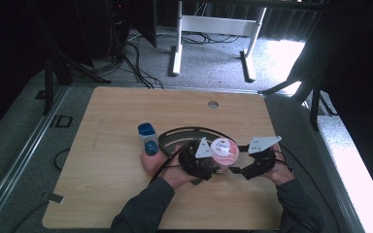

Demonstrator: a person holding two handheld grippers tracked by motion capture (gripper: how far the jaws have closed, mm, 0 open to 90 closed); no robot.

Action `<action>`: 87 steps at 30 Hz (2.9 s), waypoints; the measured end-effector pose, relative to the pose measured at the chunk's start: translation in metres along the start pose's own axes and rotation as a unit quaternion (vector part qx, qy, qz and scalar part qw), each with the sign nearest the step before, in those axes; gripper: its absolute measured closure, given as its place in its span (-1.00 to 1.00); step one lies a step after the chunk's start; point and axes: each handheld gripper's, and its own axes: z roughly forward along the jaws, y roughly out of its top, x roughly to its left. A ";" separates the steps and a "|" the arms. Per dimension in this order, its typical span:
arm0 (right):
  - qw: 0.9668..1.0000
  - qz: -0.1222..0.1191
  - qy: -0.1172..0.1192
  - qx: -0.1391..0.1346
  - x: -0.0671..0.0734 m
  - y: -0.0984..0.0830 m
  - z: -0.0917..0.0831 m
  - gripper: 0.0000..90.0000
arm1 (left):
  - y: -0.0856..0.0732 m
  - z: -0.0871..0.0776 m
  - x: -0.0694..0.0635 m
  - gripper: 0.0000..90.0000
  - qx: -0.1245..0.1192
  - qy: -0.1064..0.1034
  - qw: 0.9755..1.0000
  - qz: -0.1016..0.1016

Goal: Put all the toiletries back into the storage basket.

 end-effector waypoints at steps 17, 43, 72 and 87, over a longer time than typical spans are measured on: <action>1.000 -0.011 -0.001 0.009 -0.012 0.010 0.004 -0.61 | 0.002 0.002 0.011 -0.46 -0.006 0.007 1.000 -0.008; 1.000 0.009 -0.003 0.012 -0.036 0.012 0.011 -0.66 | 0.011 0.017 0.025 -0.46 -0.002 0.025 1.000 -0.015; 0.999 0.022 -0.006 0.044 -0.059 0.013 0.028 -0.66 | 0.002 0.039 0.042 -0.46 -0.006 0.034 0.999 -0.042; 0.997 0.038 -0.009 0.059 -0.066 0.008 0.036 -0.64 | -0.002 0.051 0.045 -0.46 -0.002 0.038 0.998 -0.048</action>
